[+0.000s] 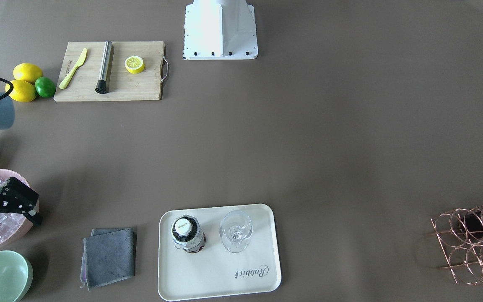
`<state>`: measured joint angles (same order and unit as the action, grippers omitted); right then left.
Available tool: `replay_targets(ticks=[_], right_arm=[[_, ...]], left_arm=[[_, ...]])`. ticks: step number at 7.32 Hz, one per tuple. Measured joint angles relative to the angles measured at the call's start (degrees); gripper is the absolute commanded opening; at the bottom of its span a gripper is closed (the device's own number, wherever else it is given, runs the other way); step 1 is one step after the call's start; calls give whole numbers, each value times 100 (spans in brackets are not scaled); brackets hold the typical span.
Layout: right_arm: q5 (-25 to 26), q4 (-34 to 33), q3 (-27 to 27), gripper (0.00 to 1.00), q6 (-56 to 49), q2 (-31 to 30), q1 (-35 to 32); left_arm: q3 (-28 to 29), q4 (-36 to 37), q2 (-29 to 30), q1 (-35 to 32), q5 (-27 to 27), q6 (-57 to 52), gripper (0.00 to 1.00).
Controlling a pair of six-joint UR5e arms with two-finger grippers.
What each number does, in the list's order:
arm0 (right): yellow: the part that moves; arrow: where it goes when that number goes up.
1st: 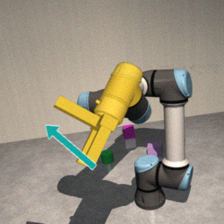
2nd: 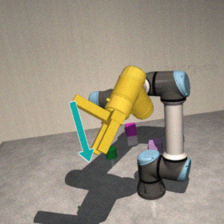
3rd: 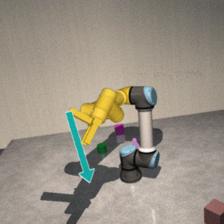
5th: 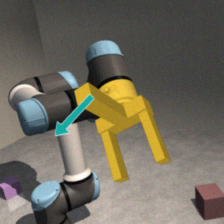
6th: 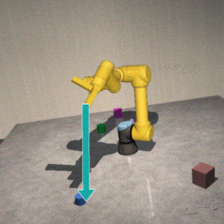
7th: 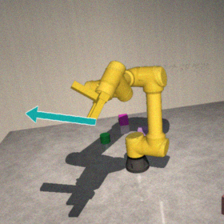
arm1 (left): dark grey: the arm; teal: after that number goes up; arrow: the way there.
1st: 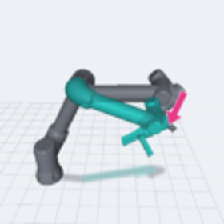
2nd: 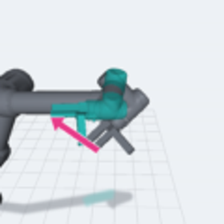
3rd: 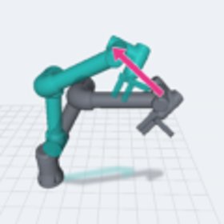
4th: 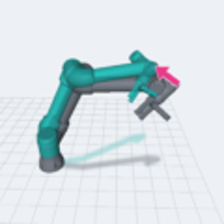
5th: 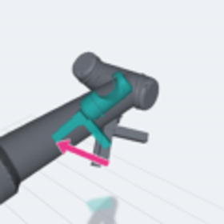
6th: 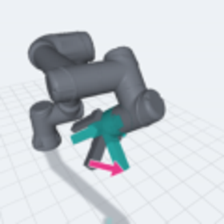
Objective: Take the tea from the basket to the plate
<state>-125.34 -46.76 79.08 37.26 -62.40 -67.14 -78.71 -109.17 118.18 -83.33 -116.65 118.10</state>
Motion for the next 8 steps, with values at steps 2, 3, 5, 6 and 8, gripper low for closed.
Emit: replay_targets(ticks=[2, 3, 5, 6, 8], right_arm=[[-461, -1198, 1238, 100, 962, -855, -116], [-691, -1775, 1736, 100, 1345, -1220, -143], [-902, -2606, 2383, 100, 1675, -1972, -249], [-954, -2729, 2500, 100, 1628, -2397, -367], [-1067, -2788, 2487, 100, 705, -3202, -827]], left_arm=[[-862, 20, -707, -20, -396, -498, 98], [-1266, 31, -1077, -29, -678, -1100, 98], [-1824, 43, -1810, -109, -1496, -2747, 98], [-1951, 50, -2111, -130, -1643, -3625, 98], [-2043, 129, -2390, -95, -1716, -5185, 98]])
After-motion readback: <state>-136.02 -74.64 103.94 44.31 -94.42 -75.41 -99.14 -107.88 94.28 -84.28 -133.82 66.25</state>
